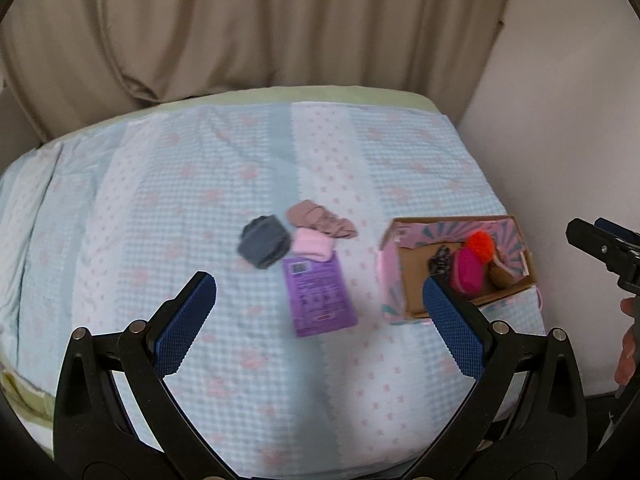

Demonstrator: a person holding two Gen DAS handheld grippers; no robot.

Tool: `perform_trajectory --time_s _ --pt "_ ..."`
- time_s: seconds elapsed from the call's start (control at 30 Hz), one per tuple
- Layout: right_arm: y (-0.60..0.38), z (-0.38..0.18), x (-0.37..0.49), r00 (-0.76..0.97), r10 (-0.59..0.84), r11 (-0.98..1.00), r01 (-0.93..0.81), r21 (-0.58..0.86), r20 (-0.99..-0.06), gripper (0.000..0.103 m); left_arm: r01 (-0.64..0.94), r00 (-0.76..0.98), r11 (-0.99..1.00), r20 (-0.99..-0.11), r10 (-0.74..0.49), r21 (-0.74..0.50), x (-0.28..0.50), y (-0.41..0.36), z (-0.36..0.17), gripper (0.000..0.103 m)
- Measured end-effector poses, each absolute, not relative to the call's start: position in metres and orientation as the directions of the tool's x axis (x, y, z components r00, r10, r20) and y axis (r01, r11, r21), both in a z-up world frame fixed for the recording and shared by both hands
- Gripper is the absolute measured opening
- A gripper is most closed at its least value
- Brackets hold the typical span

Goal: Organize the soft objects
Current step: 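Withdraw both tools from the box toward the remaining items, then grasp the grey fuzzy hat with the left tool while the right tool grasps the purple packet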

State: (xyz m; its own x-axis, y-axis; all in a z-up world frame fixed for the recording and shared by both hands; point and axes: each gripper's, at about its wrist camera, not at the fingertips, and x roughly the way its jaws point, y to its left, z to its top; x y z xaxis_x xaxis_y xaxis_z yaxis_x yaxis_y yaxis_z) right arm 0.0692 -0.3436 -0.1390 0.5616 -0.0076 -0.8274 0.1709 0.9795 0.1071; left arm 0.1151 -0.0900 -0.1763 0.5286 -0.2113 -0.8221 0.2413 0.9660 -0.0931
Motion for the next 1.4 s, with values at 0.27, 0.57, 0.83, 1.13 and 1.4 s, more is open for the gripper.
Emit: perform_trajectory --time_s 0.27,0.57,0.83,1.13,1.4 --pt "-0.292 -0.162 0.087 0.56 0.02 0.981 0.147 0.124 -0.828 0.103 0.249 0.509 0.963 -0.832 -0.221 -0.104 0.139 -0.035 -0.203 0.103" --pt "-0.217 -0.226 0.113 0.493 0.053 0.986 0.11 0.122 -0.868 0.103 0.35 0.444 0.931 -0.856 -0.263 -0.104 0.193 0.004 -0.261 0.103" --pt "-0.17 -0.32 0.139 0.407 0.053 0.986 0.124 0.112 -0.912 0.103 0.48 0.381 0.873 -0.876 -0.297 -0.088 0.246 0.006 -0.33 0.103" --pt "-0.164 -0.436 0.172 0.29 0.001 0.99 0.135 0.042 -0.957 0.103 0.591 0.316 0.804 -0.896 -0.312 -0.072 0.294 -0.03 -0.425 0.102" --pt "-0.168 -0.494 0.193 0.238 -0.036 0.99 0.14 -0.003 -0.971 0.103 0.614 0.296 0.788 -0.912 -0.285 -0.047 0.315 -0.06 -0.489 0.102"
